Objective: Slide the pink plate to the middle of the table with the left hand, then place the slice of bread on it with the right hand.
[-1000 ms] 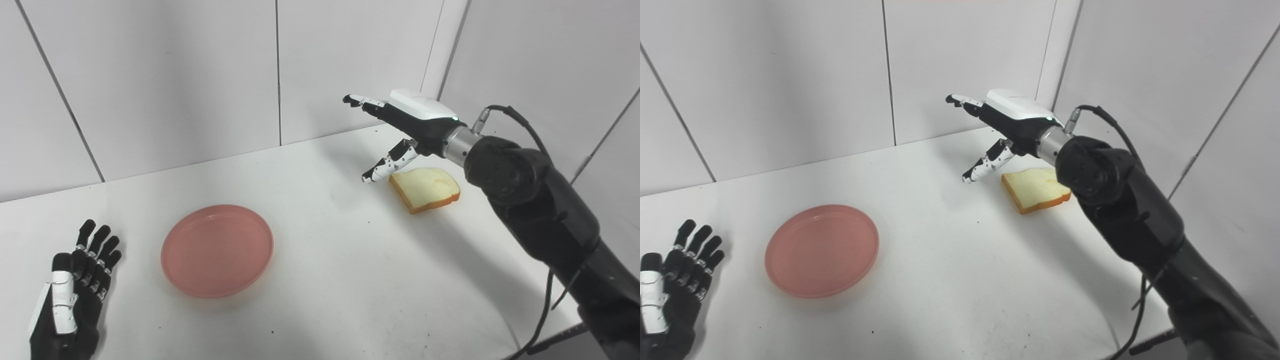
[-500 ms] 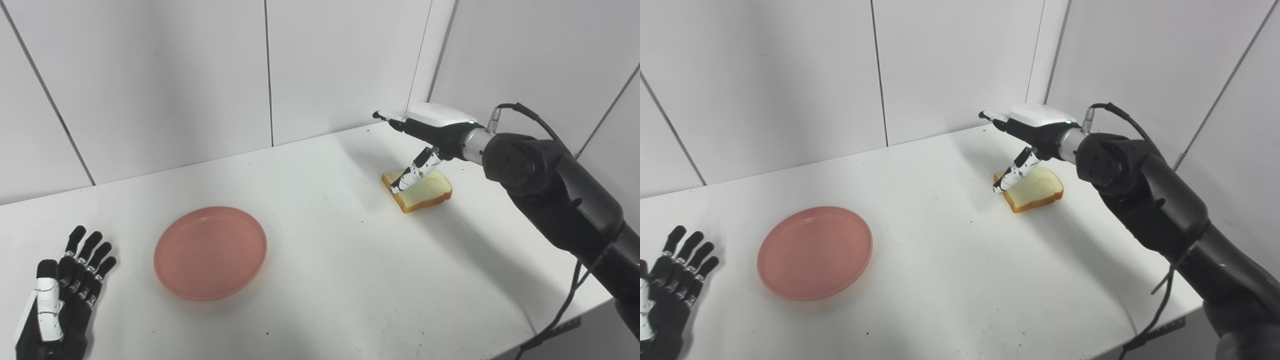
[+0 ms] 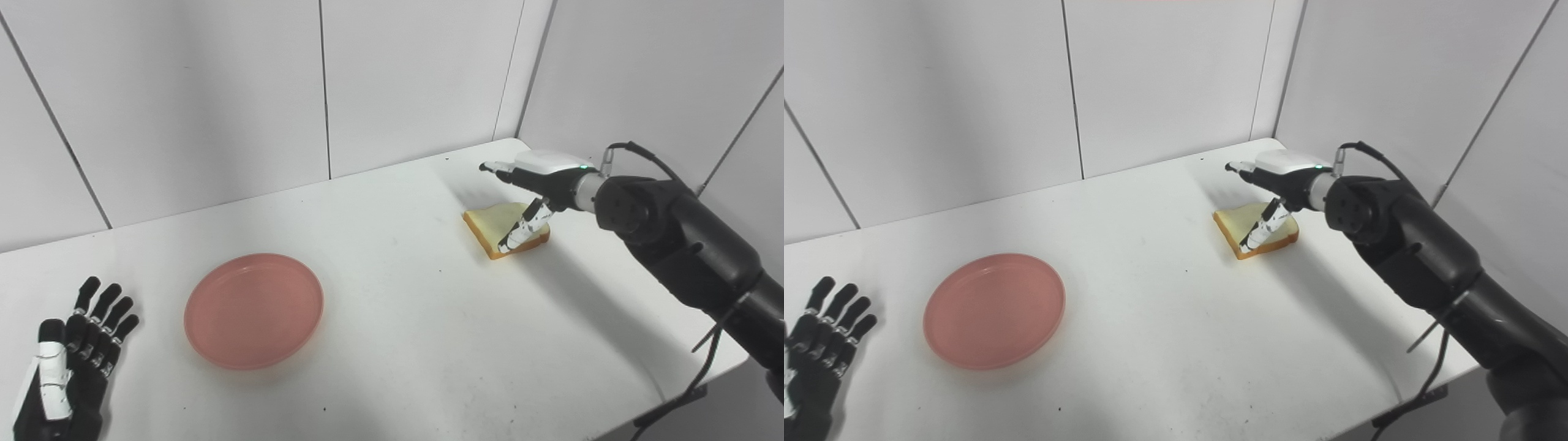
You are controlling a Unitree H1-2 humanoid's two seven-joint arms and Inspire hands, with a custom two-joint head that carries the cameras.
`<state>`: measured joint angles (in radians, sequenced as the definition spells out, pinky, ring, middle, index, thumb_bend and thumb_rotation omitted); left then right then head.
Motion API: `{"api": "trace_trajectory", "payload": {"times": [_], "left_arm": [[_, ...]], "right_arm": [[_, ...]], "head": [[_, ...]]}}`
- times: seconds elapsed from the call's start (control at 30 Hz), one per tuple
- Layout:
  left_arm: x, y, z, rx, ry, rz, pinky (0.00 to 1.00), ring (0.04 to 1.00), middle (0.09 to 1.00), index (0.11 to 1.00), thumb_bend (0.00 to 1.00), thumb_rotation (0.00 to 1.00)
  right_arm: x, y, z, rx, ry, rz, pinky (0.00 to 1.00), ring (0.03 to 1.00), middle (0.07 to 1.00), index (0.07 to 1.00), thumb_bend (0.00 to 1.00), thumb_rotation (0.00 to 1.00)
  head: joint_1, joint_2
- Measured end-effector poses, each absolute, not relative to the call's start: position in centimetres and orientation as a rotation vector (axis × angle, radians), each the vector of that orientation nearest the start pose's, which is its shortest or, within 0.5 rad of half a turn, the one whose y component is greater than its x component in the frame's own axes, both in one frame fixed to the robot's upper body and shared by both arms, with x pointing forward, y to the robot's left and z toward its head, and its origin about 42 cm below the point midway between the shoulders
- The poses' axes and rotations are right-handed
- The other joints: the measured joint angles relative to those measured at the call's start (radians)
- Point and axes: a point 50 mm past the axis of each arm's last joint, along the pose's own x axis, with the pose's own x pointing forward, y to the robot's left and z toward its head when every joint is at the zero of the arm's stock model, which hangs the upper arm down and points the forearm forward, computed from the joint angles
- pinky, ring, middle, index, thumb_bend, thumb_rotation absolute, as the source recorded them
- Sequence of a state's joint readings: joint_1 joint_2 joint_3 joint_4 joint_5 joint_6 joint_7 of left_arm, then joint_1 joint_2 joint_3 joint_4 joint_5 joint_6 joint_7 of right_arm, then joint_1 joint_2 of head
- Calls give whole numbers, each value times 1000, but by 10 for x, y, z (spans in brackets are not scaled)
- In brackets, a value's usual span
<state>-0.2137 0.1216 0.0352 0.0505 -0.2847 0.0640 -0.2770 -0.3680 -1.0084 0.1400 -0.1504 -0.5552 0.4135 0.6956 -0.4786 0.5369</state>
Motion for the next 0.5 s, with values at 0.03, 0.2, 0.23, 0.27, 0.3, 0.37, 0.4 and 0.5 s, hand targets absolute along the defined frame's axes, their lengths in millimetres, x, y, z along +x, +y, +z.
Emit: {"api": "trace_trajectory", "payload": {"times": [0.03,0.2,0.23,0.27,0.3,0.37,0.4,0.5], "left_arm": [[350,230,149,-151,-119,-309,954,959,972,973,789,1000],[348,230,153,-148,-133,-315,953,956,969,974,796,1000],[348,229,154,-147,-134,-316,954,956,970,974,794,1000],[348,229,154,-147,-133,-315,957,958,972,973,790,1000],[348,230,154,-147,-132,-314,959,959,973,973,787,1000],[348,230,154,-147,-131,-314,958,959,975,974,781,1000],[348,230,154,-147,-131,-315,960,960,976,975,779,1000],[348,230,153,-148,-130,-314,958,958,974,971,779,1000]], "right_arm": [[355,-436,320,-1482,377,224,951,1000,1000,1000,1000,328],[369,-433,325,-1508,382,210,933,1000,1000,1000,1000,329],[371,-433,325,-1507,385,210,930,1000,1000,1000,1000,325],[373,-433,324,-1510,389,211,924,1000,1000,1000,1000,319],[375,-432,322,-1512,394,213,920,1000,1000,1000,1000,316],[379,-431,317,-1524,411,223,926,1000,1000,1000,1000,320],[381,-431,313,-1527,421,224,939,1000,1000,1000,1000,324],[385,-432,305,-1560,449,229,942,1000,1000,1000,1000,343]], "head": [[0,0],[2,0],[2,0],[5,0],[5,0],[6,0],[6,0],[9,2]]}}
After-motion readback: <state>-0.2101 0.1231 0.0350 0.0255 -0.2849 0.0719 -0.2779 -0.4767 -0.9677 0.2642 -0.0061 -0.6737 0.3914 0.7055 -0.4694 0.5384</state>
